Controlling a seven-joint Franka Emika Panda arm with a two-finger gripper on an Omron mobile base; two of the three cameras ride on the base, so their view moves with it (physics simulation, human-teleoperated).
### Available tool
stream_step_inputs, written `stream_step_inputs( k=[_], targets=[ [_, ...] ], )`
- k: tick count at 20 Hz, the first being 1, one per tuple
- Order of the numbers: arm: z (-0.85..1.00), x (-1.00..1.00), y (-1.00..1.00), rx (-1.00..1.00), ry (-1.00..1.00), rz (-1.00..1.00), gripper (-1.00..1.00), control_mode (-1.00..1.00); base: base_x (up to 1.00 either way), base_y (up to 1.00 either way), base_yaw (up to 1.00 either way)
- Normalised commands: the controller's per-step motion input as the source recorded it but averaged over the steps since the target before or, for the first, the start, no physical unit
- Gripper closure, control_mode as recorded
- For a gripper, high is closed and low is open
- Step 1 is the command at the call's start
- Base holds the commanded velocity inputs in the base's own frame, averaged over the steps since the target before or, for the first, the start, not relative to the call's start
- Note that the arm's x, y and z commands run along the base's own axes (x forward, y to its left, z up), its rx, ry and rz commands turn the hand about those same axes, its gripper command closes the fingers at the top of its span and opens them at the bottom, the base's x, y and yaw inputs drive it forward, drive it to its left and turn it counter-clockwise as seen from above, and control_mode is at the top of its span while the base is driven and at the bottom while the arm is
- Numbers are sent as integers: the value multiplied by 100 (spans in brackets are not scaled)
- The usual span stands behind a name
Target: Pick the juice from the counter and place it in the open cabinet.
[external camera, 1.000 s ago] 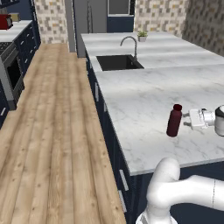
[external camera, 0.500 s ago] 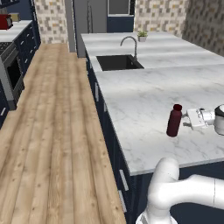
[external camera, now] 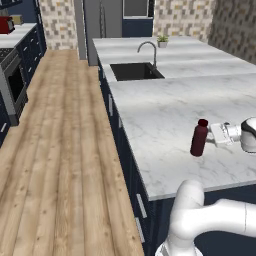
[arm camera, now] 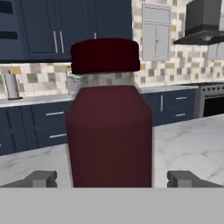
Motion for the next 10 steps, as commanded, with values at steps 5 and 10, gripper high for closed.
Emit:
stream_step_inputs(
  k=[5, 10],
  targets=[
    [0, 6, 17, 0, 3, 0, -100, -100, 0, 0, 0],
    [0, 0, 12, 0, 3, 0, -100, -100, 0, 0, 0]
  ],
)
